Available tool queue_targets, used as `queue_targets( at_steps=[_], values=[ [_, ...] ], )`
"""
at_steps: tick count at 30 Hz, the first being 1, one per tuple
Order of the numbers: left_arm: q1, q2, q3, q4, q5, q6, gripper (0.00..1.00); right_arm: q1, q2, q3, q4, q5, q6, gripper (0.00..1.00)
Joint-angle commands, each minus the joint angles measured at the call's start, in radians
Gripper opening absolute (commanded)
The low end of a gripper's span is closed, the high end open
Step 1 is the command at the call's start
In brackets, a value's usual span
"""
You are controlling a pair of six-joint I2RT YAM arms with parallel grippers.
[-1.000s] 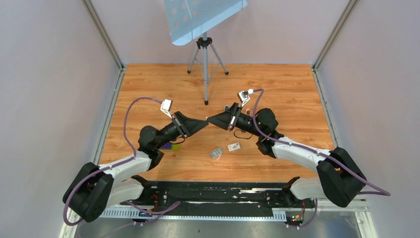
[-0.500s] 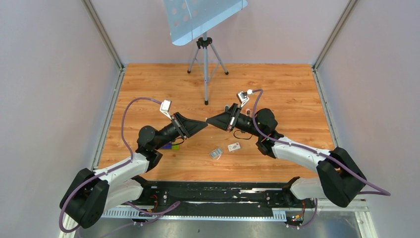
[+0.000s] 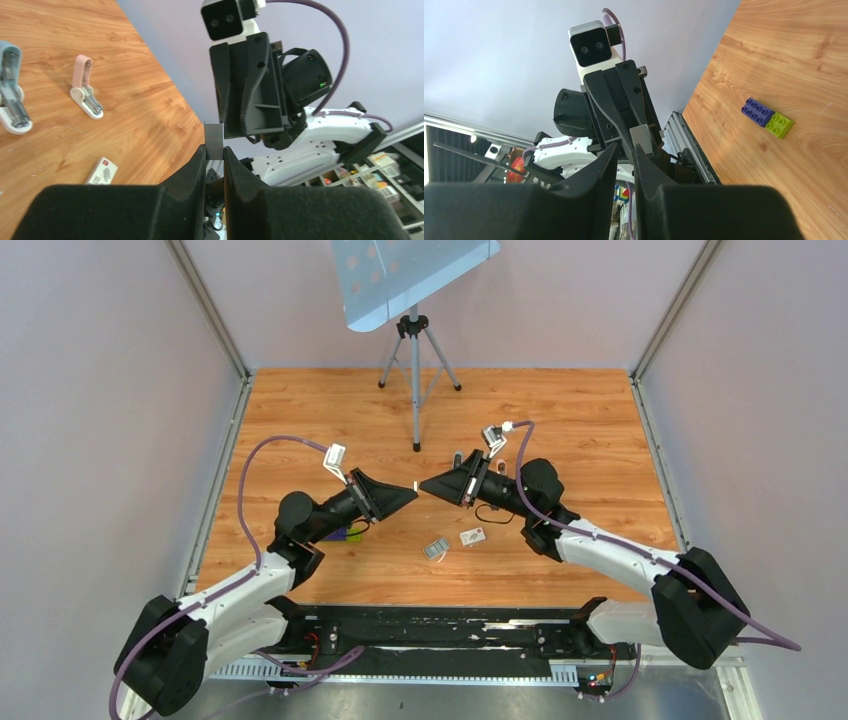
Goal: Load the staples into the stapler
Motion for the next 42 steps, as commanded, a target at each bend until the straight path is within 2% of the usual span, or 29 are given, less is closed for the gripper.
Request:
queue_targets(
  at_steps=[1, 6, 9, 13, 17, 20, 22, 26, 29, 34, 38, 42],
  values=[
    [-0.006, -0.041, 0.059, -0.215, -0.011, 0.143, 0.15, 0.011, -0.057, -0.012, -0.072, 0.033, -0.051, 0.23],
    [-0.006, -0.075, 0.136, -0.516, -0.069, 0.326, 0.17, 0.007, -0.13, -0.018, -0.217, 0.093, -0.144, 0.25],
    [-0.006, -0.073, 0.174, -0.655, -0.116, 0.414, 0.16, 0.002, -0.191, 0.002, -0.4, 0.169, -0.265, 0.3],
    [-0.01, -0.052, 0.205, -0.744, -0.148, 0.491, 0.15, -0.002, -0.256, 0.035, -0.682, 0.368, -0.458, 0.47],
    [-0.013, -0.019, 0.209, -0.736, -0.164, 0.507, 0.15, -0.025, -0.247, 0.047, -0.839, 0.611, -0.633, 0.67],
    [-0.03, 0.03, 0.24, -0.78, -0.207, 0.549, 0.15, -0.105, -0.189, 0.039, -0.843, 0.597, -0.707, 0.73],
    [-0.046, 0.066, 0.262, -0.819, -0.233, 0.596, 0.16, -0.136, -0.112, 0.057, -0.818, 0.542, -0.771, 0.67],
    [-0.053, 0.136, 0.283, -0.836, -0.259, 0.634, 0.16, -0.166, 0.127, 0.168, -0.835, 0.421, -0.856, 0.47],
    [-0.052, 0.163, 0.287, -0.848, -0.291, 0.643, 0.15, -0.172, 0.263, 0.245, -0.838, 0.415, -0.873, 0.37],
    [-0.052, 0.203, 0.313, -0.951, -0.417, 0.667, 0.13, -0.176, 0.39, 0.317, -0.817, 0.479, -0.875, 0.32],
    [-0.052, 0.223, 0.305, -0.944, -0.421, 0.672, 0.13, -0.176, 0.45, 0.334, -0.796, 0.532, -0.876, 0.31],
    [-0.053, 0.249, 0.305, -0.925, -0.419, 0.666, 0.13, -0.175, 0.49, 0.337, -0.772, 0.512, -0.874, 0.32]
  ],
)
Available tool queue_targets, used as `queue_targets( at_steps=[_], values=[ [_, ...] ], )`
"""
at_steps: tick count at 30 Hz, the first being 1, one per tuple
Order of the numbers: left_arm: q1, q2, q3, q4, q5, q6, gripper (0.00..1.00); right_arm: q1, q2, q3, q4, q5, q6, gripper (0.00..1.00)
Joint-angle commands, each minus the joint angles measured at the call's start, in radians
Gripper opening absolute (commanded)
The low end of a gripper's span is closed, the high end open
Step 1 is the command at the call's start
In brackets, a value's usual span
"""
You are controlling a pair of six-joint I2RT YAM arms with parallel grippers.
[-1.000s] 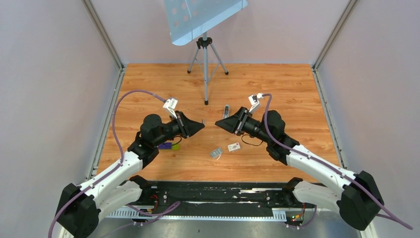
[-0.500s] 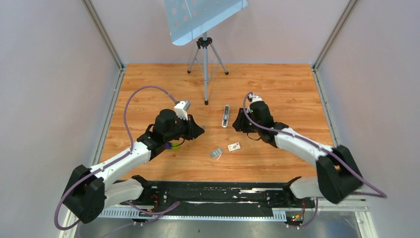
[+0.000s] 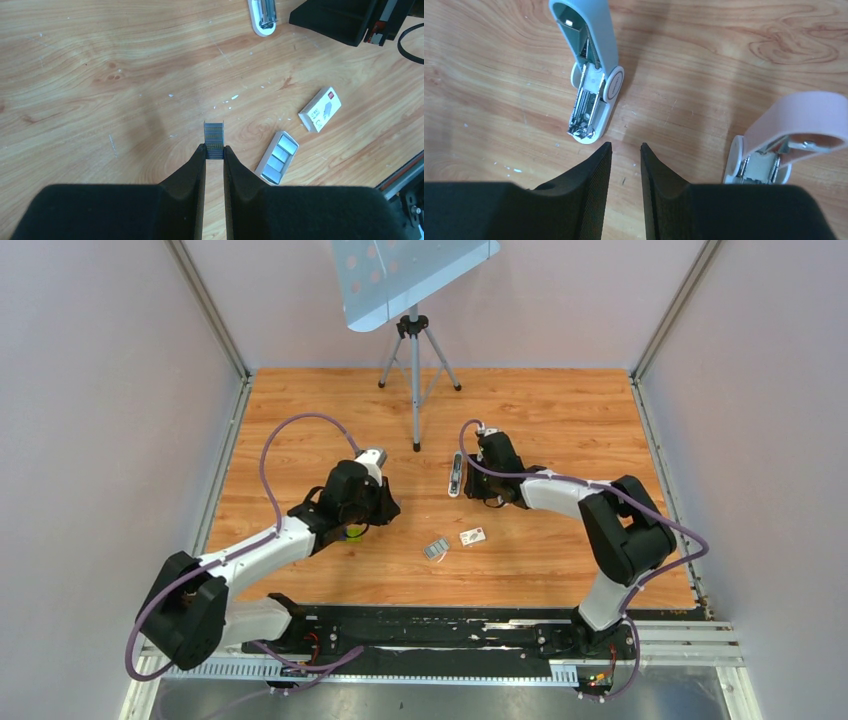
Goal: Load the staples into the stapler
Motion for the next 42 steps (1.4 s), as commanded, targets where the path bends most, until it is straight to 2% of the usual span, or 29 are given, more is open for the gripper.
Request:
queue_targets(
  at_steps=[1, 6, 15, 19, 27, 30, 38, 42],
  values=[
    [-0.011, 0.031, 0.026, -0.003, -0.036, 0.017, 0.13, -0.014, 0.042, 0.019, 0.026, 0.015, -0.014, 0.32],
    [-0.024, 0.088, 0.062, -0.03, -0.084, 0.011, 0.12, -0.012, 0.075, 0.02, 0.068, -0.029, -0.004, 0.32],
    [-0.052, 0.239, 0.163, -0.204, -0.232, 0.022, 0.13, 0.01, 0.109, 0.001, 0.158, -0.13, 0.018, 0.33],
    [-0.063, 0.31, 0.195, -0.234, -0.246, 0.019, 0.13, 0.013, 0.091, 0.003, 0.131, -0.158, 0.02, 0.33],
    [-0.105, 0.468, 0.318, -0.373, -0.315, 0.049, 0.14, 0.013, -0.141, -0.12, 0.026, -0.101, 0.013, 0.39],
    [-0.111, 0.492, 0.325, -0.377, -0.325, 0.046, 0.15, 0.013, -0.257, -0.173, 0.017, -0.09, 0.017, 0.41],
    [-0.126, 0.5, 0.333, -0.369, -0.359, 0.031, 0.3, 0.011, -0.47, -0.241, -0.027, -0.04, -0.003, 0.48],
    [-0.127, 0.502, 0.333, -0.348, -0.355, 0.029, 0.32, 0.009, -0.524, -0.257, -0.035, -0.038, -0.004, 0.49]
  ],
)
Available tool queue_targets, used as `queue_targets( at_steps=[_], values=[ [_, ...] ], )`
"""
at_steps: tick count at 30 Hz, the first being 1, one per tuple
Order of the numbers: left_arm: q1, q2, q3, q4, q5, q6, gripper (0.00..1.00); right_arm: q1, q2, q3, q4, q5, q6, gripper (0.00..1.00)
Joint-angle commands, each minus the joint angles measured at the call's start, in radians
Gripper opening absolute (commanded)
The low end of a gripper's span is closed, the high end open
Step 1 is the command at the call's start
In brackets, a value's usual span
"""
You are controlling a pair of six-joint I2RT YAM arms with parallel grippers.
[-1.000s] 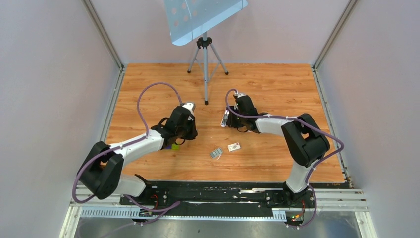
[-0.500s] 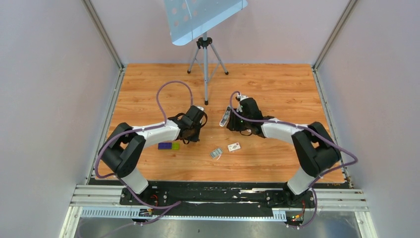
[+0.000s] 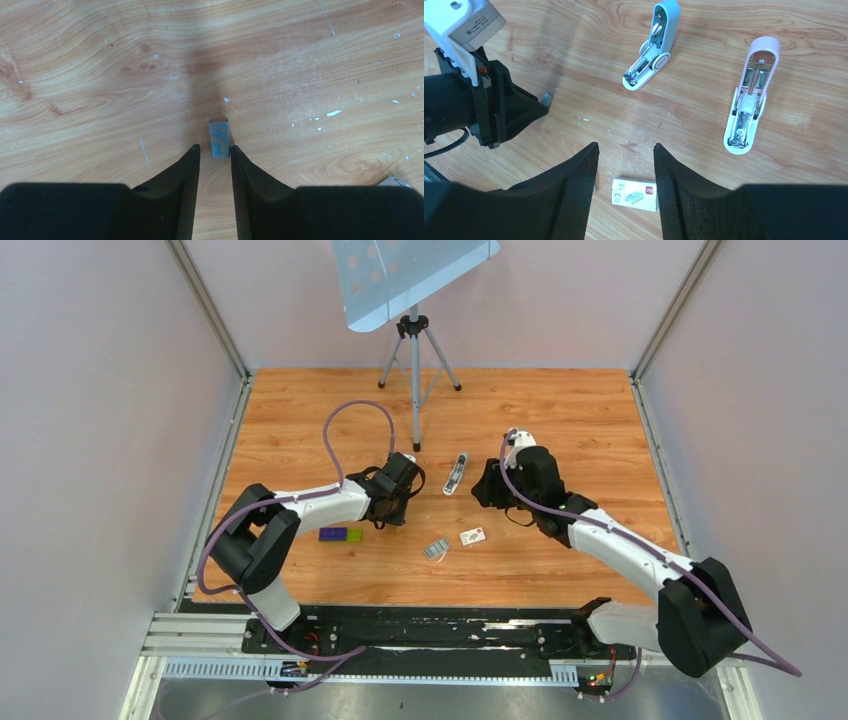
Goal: Load the staples into the stapler
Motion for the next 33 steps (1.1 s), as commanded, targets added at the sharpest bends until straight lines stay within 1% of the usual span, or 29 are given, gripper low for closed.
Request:
queue_targets(
  at_steps=[1, 9, 15, 17, 19, 21, 22, 25, 26, 27, 28, 29, 33],
  values=[
    [-0.01, 0.036, -0.001, -0.01, -0.018, -0.005, 0.32, 0.004, -0.054, -0.031, -0.045, 0.03, -0.012, 0.49],
    [-0.01, 0.043, 0.005, 0.015, -0.025, -0.017, 0.29, 0.003, -0.109, -0.057, -0.055, 0.041, -0.015, 0.49],
    [-0.01, 0.052, 0.008, 0.022, -0.017, -0.028, 0.21, 0.002, -0.128, -0.06, -0.074, 0.036, -0.013, 0.49],
    [-0.01, 0.053, 0.009, 0.019, -0.011, -0.029, 0.19, 0.002, -0.139, -0.063, -0.076, 0.032, -0.012, 0.51],
    [-0.01, 0.052, 0.012, 0.017, -0.006, -0.028, 0.17, 0.002, -0.155, -0.068, -0.077, 0.029, -0.008, 0.57],
    [-0.011, 0.05, 0.019, 0.012, 0.0, -0.024, 0.16, 0.003, -0.17, -0.074, -0.116, 0.028, -0.004, 0.68],
    [-0.01, 0.047, 0.024, 0.009, 0.002, -0.022, 0.15, 0.002, -0.178, -0.077, -0.124, 0.029, -0.003, 0.72],
    [-0.011, 0.044, 0.057, -0.011, 0.01, -0.009, 0.15, 0.002, -0.207, -0.086, -0.15, 0.042, 0.004, 0.76],
    [-0.013, 0.044, 0.073, -0.022, 0.01, -0.003, 0.15, 0.002, -0.218, -0.091, -0.158, 0.049, 0.005, 0.8],
    [-0.015, 0.042, 0.089, -0.032, 0.012, -0.001, 0.15, 0.002, -0.23, -0.094, -0.169, 0.059, 0.008, 0.87],
    [-0.02, 0.041, 0.105, -0.045, 0.013, 0.004, 0.15, 0.002, -0.241, -0.096, -0.185, 0.068, 0.011, 0.96],
    [-0.024, 0.04, 0.121, -0.055, 0.012, 0.008, 0.15, 0.003, -0.253, -0.098, -0.203, 0.076, 0.016, 1.0],
    [-0.036, 0.046, 0.188, -0.082, 0.014, 0.016, 0.15, 0.002, -0.302, -0.117, -0.249, 0.109, 0.028, 1.0]
  ],
)
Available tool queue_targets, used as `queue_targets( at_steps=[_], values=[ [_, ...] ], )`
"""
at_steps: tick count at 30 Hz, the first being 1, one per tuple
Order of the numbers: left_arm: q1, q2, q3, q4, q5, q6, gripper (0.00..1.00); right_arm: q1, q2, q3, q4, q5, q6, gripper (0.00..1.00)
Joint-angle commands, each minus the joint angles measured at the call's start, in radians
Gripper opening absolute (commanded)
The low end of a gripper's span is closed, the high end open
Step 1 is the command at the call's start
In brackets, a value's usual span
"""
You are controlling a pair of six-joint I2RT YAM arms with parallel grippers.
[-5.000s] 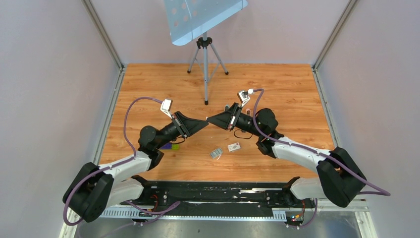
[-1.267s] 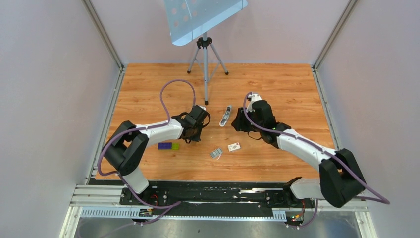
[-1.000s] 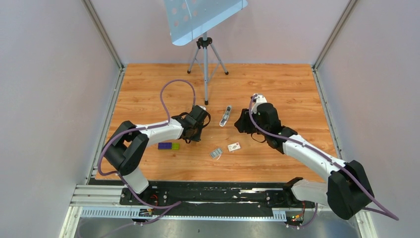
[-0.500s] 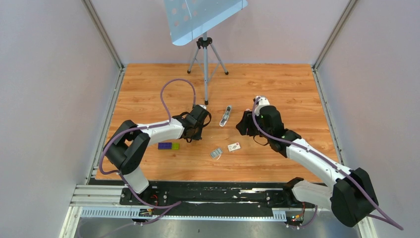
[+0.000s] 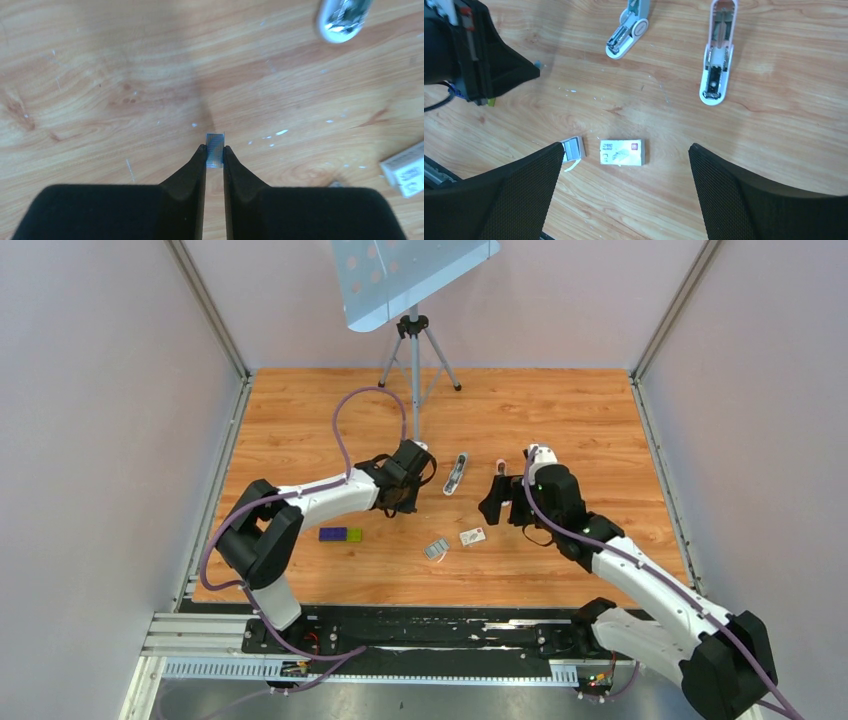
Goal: Load the staples into the stapler
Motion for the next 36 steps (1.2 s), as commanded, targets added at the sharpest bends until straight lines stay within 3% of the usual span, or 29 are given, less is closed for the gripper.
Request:
queue_targets(
  at_steps=[1, 10, 18, 36],
  values=[
    [-0.021, 0.013, 0.092, -0.038, 0.008, 0.018, 0.15, 0.002, -0.062, -0.031, -0.096, 0.062, 0.015, 1.0],
    [-0.06, 0.105, 0.26, -0.041, 0.024, 0.052, 0.15, -0.027, -0.137, -0.065, -0.167, 0.254, 0.009, 1.0],
    [-0.079, 0.21, 0.372, -0.03, 0.059, 0.108, 0.14, -0.043, -0.179, -0.087, -0.161, 0.256, 0.012, 1.0],
    [-0.08, 0.282, 0.462, -0.002, 0.1, 0.186, 0.14, -0.049, -0.2, -0.143, -0.163, 0.248, 0.035, 1.0]
  ],
)
